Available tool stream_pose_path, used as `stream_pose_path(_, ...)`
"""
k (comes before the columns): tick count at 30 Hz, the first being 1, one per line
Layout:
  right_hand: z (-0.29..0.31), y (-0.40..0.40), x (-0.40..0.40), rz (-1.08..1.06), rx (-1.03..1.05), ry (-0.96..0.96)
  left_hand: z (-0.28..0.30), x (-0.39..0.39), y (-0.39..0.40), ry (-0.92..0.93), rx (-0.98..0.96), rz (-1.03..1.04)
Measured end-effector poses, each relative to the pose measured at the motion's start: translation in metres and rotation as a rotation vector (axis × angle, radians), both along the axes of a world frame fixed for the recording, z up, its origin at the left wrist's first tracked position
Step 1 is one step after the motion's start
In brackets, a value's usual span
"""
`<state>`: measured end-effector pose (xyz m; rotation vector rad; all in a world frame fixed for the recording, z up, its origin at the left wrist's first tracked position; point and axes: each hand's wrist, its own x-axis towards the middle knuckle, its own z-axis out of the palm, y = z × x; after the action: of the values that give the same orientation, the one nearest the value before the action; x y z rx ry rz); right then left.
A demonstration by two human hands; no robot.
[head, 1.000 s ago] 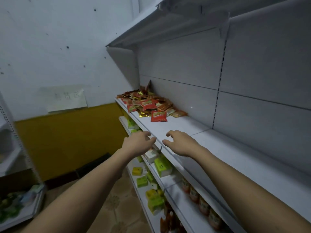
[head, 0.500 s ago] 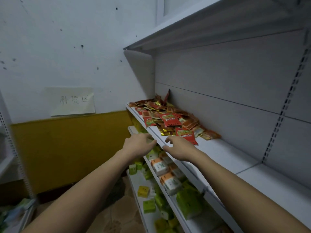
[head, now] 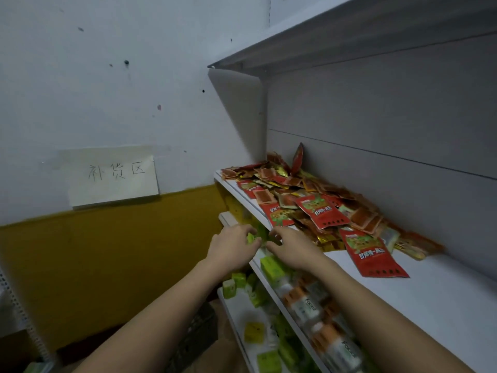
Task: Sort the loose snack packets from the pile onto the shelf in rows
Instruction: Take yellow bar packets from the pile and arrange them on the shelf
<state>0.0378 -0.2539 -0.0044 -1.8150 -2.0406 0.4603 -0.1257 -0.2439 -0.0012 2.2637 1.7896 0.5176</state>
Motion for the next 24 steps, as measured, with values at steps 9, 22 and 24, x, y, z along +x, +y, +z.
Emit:
stream_pose_path(9, -0.018, 0.182, -0.030, 0.029, 0.028, 0.109, -0.022, -0.032, 0.179, 0.035, -0.006, 0.020)
stream_pose_path(22, 0.006, 0.390, -0.031, -0.035, 0.036, 0.107, -0.014, -0.057, 0.408, -0.101, 0.047, -0.054)
stream_pose_path(24, 0.005, 0.416, -0.031, -0.059, 0.032, 0.088, -0.018, -0.052, 0.440, -0.125, 0.050, -0.086)
